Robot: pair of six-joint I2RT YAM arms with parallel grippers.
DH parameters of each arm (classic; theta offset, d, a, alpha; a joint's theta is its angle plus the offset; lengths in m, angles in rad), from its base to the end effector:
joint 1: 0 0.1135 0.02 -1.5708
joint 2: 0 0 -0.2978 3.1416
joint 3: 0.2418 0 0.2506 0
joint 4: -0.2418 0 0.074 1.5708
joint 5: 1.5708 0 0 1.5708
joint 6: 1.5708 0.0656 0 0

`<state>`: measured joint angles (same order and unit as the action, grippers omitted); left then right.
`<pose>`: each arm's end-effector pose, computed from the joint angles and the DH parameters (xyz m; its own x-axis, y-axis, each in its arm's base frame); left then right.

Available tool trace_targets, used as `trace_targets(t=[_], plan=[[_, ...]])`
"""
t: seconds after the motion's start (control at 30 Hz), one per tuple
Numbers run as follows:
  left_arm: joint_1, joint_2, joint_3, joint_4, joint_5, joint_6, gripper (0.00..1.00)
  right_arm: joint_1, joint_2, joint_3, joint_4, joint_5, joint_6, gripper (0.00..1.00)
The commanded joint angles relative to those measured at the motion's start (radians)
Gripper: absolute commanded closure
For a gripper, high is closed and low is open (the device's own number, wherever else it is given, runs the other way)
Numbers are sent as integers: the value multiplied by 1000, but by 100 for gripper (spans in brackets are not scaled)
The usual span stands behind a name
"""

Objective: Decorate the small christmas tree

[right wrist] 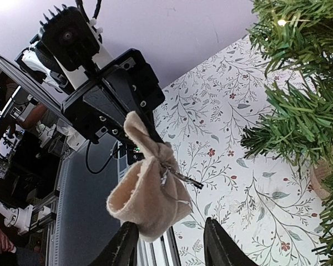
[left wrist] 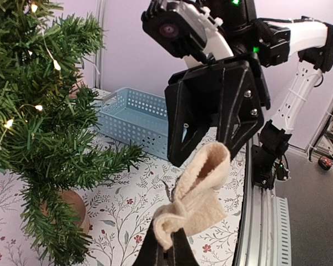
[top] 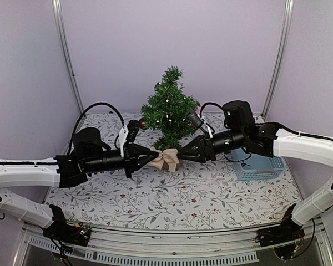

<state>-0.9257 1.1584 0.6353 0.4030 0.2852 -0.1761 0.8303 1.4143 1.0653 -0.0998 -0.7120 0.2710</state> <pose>0.1520 -0.2327 0.3004 -0.2347 0.0323 -0.9715 0.9076 0.3651 -0.2071 0.1938 0.2756 0.3272 -0.5379 -0.2882 -0.7922 -0.8427 0.1592 0.5143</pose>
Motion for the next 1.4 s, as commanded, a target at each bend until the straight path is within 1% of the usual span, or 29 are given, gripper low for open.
trace_targets(t=[0.0,0.07,0.13,0.23,0.27,0.33,0.4,0.43,0.47,0.53,0.57,0.67,0.7,0.8,0.87,0.93,1.03,1.17,1.3,1.37], plan=[[23,17,-11,53,21,-27,100,24,15,-3,44,-22,0,60],[25,26,-12,56,23,-33,100,31,21,-2,46,-19,2,67],[27,31,-16,63,25,-39,100,37,26,-2,46,-22,5,70],[31,28,-25,63,16,-47,100,37,14,-23,47,-22,12,57],[31,25,-29,62,14,-48,100,37,4,-33,49,-22,14,54],[34,19,-36,62,6,-48,100,37,-21,-53,57,-20,17,50],[38,18,-42,64,2,-52,100,37,-38,-65,68,-24,22,43],[40,20,-43,66,6,-54,100,38,-42,-68,73,-26,26,41],[40,22,-41,67,10,-54,100,38,-44,-69,80,-24,29,42],[41,29,-35,71,19,-55,100,38,-38,-59,83,-7,31,50],[42,33,-29,70,23,-55,100,38,-28,-49,80,2,27,52],[42,43,-23,78,27,-68,100,40,2,-15,68,21,21,54],[41,45,-22,79,25,-75,100,44,15,-6,70,24,21,57],[44,49,-20,81,22,-87,100,59,38,5,57,60,21,76],[44,47,-23,84,14,-94,100,58,43,5,44,74,21,82],[44,47,-26,85,7,-99,100,58,39,5,36,97,10,92],[44,49,-28,91,5,-103,100,58,33,6,25,116,1,99],[45,50,-27,79,-7,-109,100,58,38,7,17,173,2,100],[48,46,-33,46,-51,-131,73,59,35,1,15,212,21,100],[51,47,-35,36,-66,-137,65,59,37,-2,15,211,27,100]])
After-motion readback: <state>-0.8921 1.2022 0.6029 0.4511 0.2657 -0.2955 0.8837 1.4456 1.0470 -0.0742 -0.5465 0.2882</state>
